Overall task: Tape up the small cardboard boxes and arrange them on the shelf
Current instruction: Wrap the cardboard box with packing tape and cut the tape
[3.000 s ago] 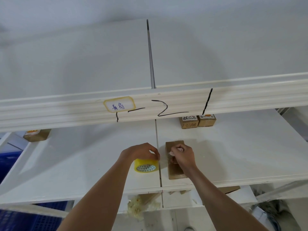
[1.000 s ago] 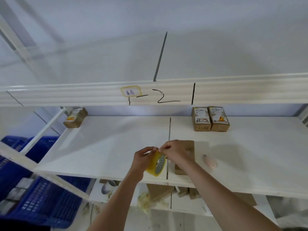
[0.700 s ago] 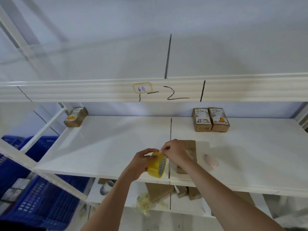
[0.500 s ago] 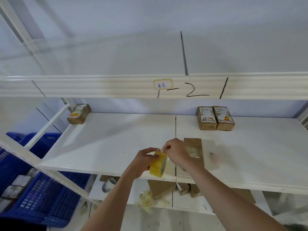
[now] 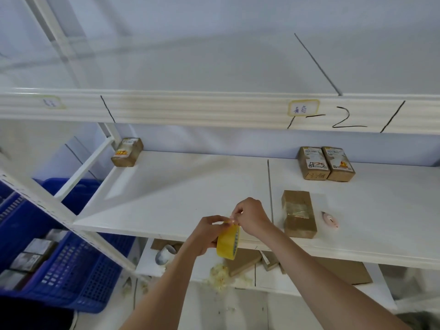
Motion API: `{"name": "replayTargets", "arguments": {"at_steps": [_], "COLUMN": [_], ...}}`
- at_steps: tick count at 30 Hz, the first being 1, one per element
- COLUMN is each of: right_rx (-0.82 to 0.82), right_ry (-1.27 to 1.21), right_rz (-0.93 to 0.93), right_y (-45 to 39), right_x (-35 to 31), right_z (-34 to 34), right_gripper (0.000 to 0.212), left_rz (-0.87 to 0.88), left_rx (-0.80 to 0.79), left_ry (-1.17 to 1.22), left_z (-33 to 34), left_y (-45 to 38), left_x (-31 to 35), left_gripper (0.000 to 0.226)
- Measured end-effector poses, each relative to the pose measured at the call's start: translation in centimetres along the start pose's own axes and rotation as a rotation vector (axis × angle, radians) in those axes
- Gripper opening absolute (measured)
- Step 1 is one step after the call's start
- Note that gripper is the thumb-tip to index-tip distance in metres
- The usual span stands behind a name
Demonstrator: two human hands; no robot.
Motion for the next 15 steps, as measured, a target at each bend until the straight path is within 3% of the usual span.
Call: {"name": "replayTargets", "arguments": {"at_steps": [9, 15], "right_rx": [-0.077, -0.127], "right_ry": [-0.065, -0.025], "right_rz": [0.069, 0.115], "right_y": [-0.4, -1.6], "right_x": [-0.9, -1.5], "right_z": [2.3, 3.2], "right_gripper": [0.014, 0.005], "left_rz": [-0.086, -0.139], "left_rx": [-0.032, 0.030], "left_ry": [-0.009, 0.083], "left_z": [-2.9, -3.2], "left_y": [-0.2, -0.6], "left_x": [-2.8, -4.3], "left_gripper": [0.038, 0.035]}}
Point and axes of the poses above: each hand's wrist, its own y-axis away from the middle knuckle, its own z-axis out of the palm, x = y × z, the point moved 4 cm from there along -y, towards the middle knuckle, and after that the axes turned 14 degrees about y, right-handed, at the moved point
